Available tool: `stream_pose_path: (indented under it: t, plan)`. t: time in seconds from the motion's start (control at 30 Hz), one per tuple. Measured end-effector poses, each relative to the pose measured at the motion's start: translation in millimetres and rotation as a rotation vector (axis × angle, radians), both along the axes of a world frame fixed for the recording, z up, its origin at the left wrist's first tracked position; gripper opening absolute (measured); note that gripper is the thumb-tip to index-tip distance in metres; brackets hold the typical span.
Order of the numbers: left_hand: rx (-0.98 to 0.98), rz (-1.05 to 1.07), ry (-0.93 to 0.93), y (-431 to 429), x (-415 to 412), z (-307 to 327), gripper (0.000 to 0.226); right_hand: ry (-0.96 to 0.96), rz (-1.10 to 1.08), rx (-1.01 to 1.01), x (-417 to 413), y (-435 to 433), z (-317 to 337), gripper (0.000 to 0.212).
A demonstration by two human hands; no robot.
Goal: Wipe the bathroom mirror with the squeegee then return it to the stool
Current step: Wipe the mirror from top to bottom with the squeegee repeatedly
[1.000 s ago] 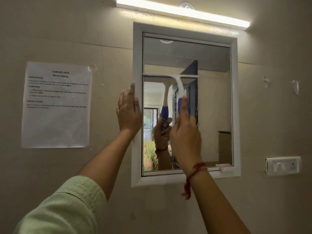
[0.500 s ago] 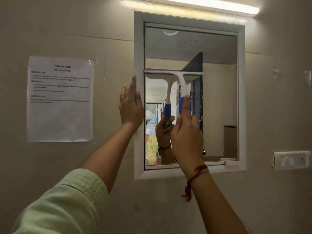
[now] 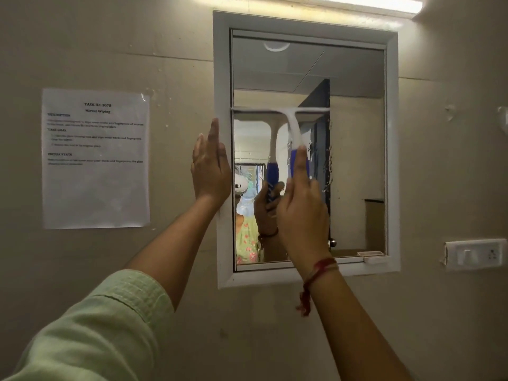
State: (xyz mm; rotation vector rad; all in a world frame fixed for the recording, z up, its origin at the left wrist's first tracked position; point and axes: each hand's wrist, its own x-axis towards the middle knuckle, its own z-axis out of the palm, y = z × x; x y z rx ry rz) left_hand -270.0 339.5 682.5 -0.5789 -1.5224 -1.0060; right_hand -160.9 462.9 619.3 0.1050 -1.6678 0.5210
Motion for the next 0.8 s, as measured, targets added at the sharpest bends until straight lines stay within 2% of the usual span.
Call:
stream_pose_path:
  t: [0.1, 0.33, 0.47, 0.57, 0.73, 0.8]
  plan:
    - [0.001, -0.001, 0.000, 0, 1, 0, 0.045, -0.002, 0.002, 0.002, -1, 1, 4, 0.059]
    - [-0.007, -0.025, 0.008, -1, 1, -1, 0.045, -0.113, 0.116, -0.074, 10, -15, -87, 0.057]
    - [-0.005, -0.024, 0.005, -1, 2, 0, 0.045, -0.013, 0.083, -0.071, 5, -10, -58, 0.058]
    - [-0.003, -0.018, 0.007, 0, 2, 0, 0.045, -0.015, 0.058, -0.067, 3, -8, -39, 0.058]
    - [-0.002, -0.031, 0.011, -1, 0, -1, 0.045, -0.088, 0.075, -0.061, 9, -13, -89, 0.060]
    - [-0.003, -0.035, 0.014, -1, -1, -1, 0.045, -0.114, 0.082, -0.064, 14, -17, -110, 0.068]
